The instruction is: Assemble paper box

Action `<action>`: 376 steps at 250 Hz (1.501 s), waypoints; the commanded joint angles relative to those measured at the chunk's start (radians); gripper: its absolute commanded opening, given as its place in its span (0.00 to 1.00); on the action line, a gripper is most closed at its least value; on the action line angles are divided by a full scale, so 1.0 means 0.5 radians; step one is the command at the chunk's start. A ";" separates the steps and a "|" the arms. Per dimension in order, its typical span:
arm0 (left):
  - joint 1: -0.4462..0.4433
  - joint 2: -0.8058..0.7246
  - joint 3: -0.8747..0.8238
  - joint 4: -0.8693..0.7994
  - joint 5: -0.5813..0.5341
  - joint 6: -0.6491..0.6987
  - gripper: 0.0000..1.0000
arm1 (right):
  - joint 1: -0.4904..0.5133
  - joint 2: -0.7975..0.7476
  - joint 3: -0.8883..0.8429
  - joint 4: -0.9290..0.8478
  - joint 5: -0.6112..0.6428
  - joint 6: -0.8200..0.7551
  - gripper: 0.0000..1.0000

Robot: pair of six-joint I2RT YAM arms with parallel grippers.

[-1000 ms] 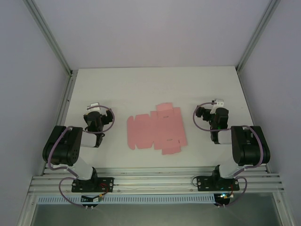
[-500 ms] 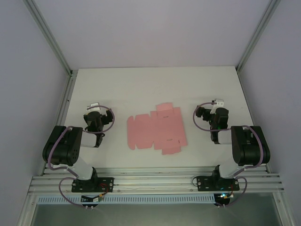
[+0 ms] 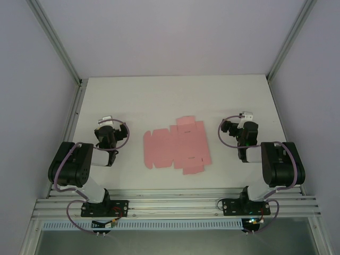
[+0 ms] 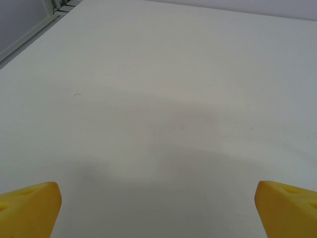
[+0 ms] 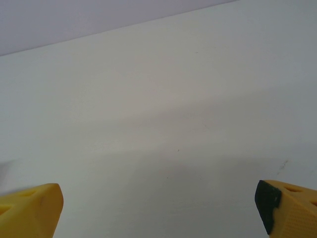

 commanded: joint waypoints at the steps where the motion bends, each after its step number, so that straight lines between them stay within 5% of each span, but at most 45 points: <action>1: -0.005 -0.145 0.146 -0.276 0.081 0.049 1.00 | 0.018 -0.105 0.004 -0.020 0.022 0.016 0.99; 23: -0.021 -0.385 0.327 -0.794 0.087 0.034 1.00 | 0.045 -0.312 0.129 -0.434 0.074 -0.007 1.00; 54: -0.024 -0.645 0.589 -1.502 0.311 -0.378 1.00 | 0.204 -0.565 0.409 -1.130 0.199 0.099 1.00; 84: -0.052 -0.666 0.748 -1.997 0.652 -0.858 1.00 | 0.366 -0.665 0.589 -1.547 0.031 0.450 1.00; 126: -0.220 -0.554 0.858 -2.485 0.891 -0.985 1.00 | 0.604 -0.568 0.822 -2.074 -0.231 0.626 1.00; 162: -0.270 -0.487 0.797 -2.421 1.236 -1.101 1.00 | 0.708 -0.466 0.886 -2.119 -0.507 0.700 1.00; 196: -0.322 -0.366 0.790 -2.400 1.235 -1.123 1.00 | 0.775 -0.282 0.904 -2.039 -0.672 0.729 0.96; 250: -0.406 -0.213 0.783 -2.201 1.409 -1.133 0.98 | 0.783 0.056 0.971 -2.028 -0.699 0.797 0.92; 332: -0.450 -0.096 0.833 -2.273 1.366 -1.084 0.97 | 0.782 0.334 1.041 -2.082 -0.523 0.858 0.92; 376: -0.500 -0.021 0.834 -2.072 1.559 -1.118 0.79 | 0.782 0.359 1.041 -2.071 -0.515 0.859 0.93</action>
